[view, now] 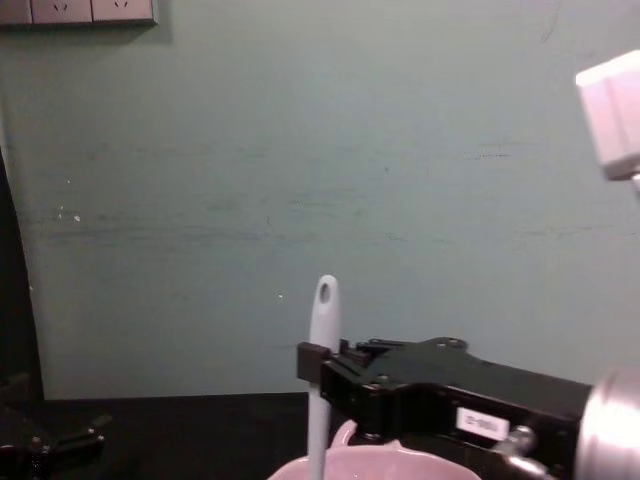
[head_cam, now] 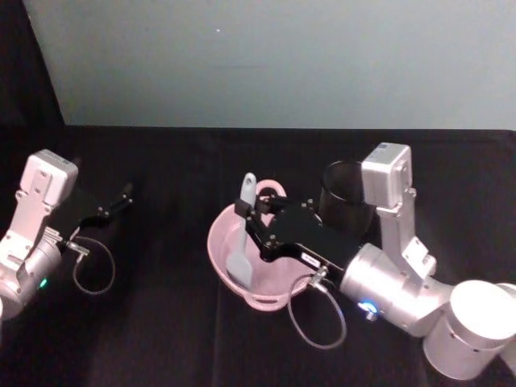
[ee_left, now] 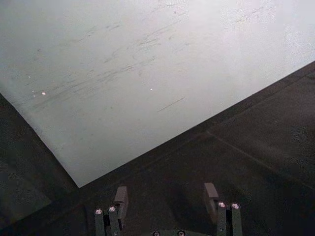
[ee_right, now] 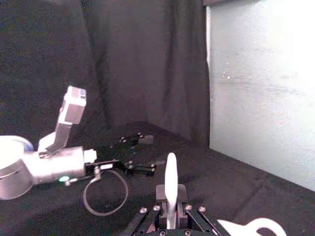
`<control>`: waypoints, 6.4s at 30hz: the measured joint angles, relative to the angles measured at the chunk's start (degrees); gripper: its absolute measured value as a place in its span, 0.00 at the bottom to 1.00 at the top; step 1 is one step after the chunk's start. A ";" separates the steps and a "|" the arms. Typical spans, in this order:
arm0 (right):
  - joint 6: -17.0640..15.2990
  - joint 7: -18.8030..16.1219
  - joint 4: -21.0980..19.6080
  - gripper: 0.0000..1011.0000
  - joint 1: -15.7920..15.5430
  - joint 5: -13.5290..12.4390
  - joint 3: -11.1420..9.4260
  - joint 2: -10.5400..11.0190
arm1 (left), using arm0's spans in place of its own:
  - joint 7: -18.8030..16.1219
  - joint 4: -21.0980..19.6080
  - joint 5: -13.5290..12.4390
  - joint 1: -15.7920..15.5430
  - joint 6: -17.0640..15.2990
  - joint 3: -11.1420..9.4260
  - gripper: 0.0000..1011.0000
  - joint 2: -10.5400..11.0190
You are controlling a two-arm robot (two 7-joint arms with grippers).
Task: Use the one hand to pick up the spoon and stir the clear water in the bowl.
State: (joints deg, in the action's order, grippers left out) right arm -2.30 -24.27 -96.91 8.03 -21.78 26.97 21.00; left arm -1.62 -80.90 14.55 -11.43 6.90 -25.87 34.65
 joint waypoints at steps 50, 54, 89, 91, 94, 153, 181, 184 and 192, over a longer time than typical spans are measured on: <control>-1.07 0.51 -1.11 0.12 -3.12 1.38 -4.49 -1.26 | 0.00 0.00 0.00 0.00 0.00 0.00 1.00 0.00; -0.87 0.57 -0.80 0.12 -2.44 0.56 -3.37 -2.12 | 0.00 0.00 0.00 0.00 0.00 0.01 1.00 0.00; 8.91 8.27 13.05 0.12 4.50 11.46 -6.16 -9.28 | 0.00 0.00 0.00 0.00 0.00 0.01 1.00 0.00; 8.49 7.88 12.21 0.12 3.98 11.39 -6.52 -8.84 | 0.00 0.00 0.00 0.00 0.00 0.01 1.00 0.00; 7.10 6.72 10.02 0.12 2.64 10.60 -7.16 -7.84 | 0.00 0.00 0.00 0.00 0.00 0.01 1.00 0.00; 5.26 10.79 10.31 0.12 1.72 11.55 -8.13 -10.94 | 0.00 0.00 0.00 0.00 0.00 0.00 1.00 0.00; -1.06 6.80 3.00 0.12 -2.92 4.49 -4.46 -9.08 | 0.00 0.00 0.00 0.00 0.00 0.00 1.00 0.00; -0.81 7.49 4.83 0.12 -1.71 4.67 -3.92 -10.20 | 0.00 0.00 0.00 0.00 0.00 0.01 1.00 0.00; 0.92 10.28 9.02 0.12 0.84 6.66 -3.73 -13.01 | 0.00 0.00 0.00 0.00 0.00 0.01 1.00 0.00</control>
State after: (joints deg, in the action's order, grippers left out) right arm -1.38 -13.98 -87.89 8.87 -15.12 23.25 8.00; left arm -1.62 -80.90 14.55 -11.43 6.90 -25.86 34.65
